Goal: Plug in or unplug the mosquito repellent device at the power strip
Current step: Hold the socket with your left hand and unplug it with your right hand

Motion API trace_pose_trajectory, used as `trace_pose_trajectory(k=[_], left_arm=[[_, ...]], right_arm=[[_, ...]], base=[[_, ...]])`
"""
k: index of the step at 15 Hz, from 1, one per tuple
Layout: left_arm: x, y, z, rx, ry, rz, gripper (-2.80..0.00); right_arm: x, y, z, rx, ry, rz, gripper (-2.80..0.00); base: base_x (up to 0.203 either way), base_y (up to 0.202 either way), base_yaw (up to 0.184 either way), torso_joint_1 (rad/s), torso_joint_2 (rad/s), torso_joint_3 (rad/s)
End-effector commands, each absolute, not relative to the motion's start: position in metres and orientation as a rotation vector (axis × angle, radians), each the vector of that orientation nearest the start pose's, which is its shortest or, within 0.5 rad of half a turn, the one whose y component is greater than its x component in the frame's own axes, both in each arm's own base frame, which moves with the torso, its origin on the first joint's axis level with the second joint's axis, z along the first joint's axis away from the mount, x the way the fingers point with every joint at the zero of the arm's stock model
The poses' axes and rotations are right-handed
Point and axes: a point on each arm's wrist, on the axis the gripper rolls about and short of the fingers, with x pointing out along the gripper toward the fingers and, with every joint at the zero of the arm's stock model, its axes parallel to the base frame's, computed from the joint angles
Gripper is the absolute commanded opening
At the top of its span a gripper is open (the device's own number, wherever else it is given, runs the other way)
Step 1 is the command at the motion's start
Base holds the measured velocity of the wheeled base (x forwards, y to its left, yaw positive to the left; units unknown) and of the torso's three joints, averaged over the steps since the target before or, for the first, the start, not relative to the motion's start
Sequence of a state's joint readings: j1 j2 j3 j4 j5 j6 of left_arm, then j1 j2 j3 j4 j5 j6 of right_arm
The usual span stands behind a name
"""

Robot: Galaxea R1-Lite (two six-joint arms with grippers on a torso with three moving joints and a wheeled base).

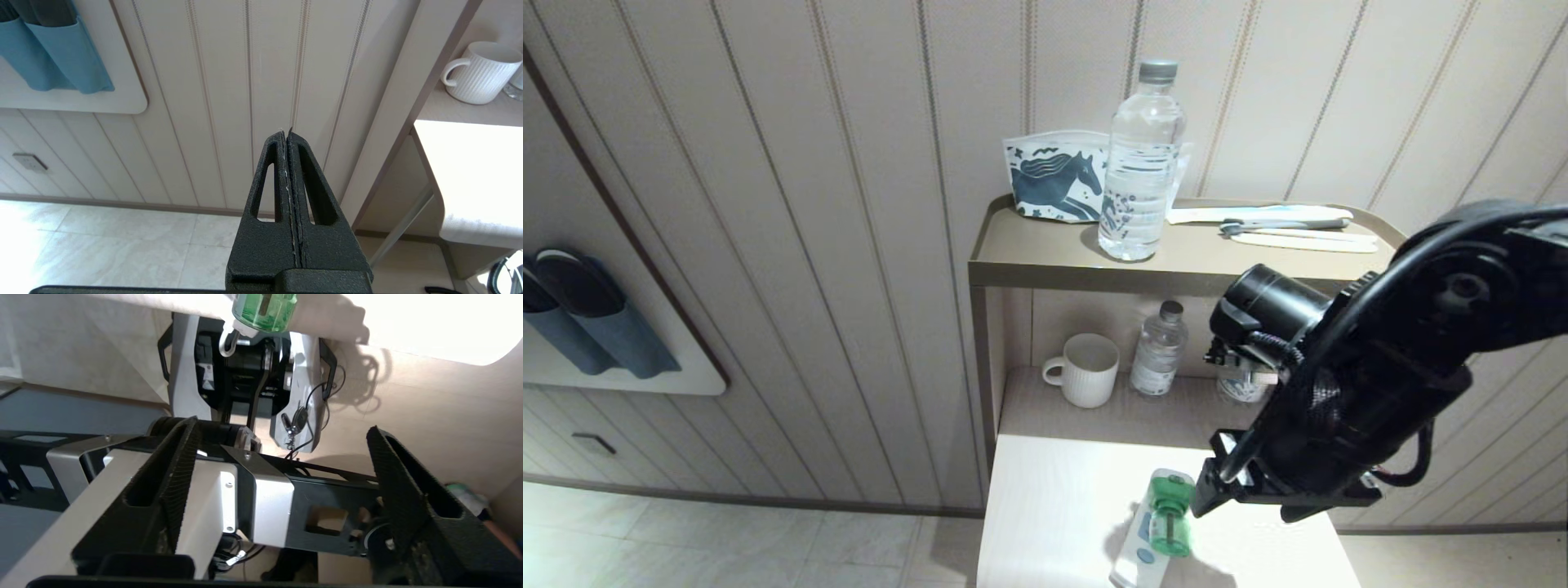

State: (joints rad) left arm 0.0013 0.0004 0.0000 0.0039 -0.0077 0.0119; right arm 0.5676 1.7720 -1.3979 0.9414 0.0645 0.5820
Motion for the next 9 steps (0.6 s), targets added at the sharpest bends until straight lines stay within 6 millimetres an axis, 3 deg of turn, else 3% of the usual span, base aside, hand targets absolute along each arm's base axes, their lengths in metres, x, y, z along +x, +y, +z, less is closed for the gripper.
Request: trace_pose_trajectory(k=[1, 4, 9], left_arm=[[-0.023, 0.0, 0.075, 0.011, 0.003, -0.006, -2.8], [-0.023, 0.0, 0.075, 0.011, 0.003, -0.006, -2.8], [-0.023, 0.0, 0.075, 0.011, 0.002, -0.005, -2.8]], right_arm=[[0.241, 0.157, 0.179, 0.141, 1.448, 0.105, 0.0], [0.255, 0.168, 0.152, 0.17, 1.459, 0.073, 0.0], [0.27, 0.172, 0.128, 0.178, 1.47, 0.051, 0.0]], base=[[0.0, 0.0, 0.0, 0.0, 0.0, 0.0], [0.0, 0.0, 0.0, 0.0, 0.0, 0.0], [0.0, 0.0, 0.0, 0.0, 0.0, 0.0]])
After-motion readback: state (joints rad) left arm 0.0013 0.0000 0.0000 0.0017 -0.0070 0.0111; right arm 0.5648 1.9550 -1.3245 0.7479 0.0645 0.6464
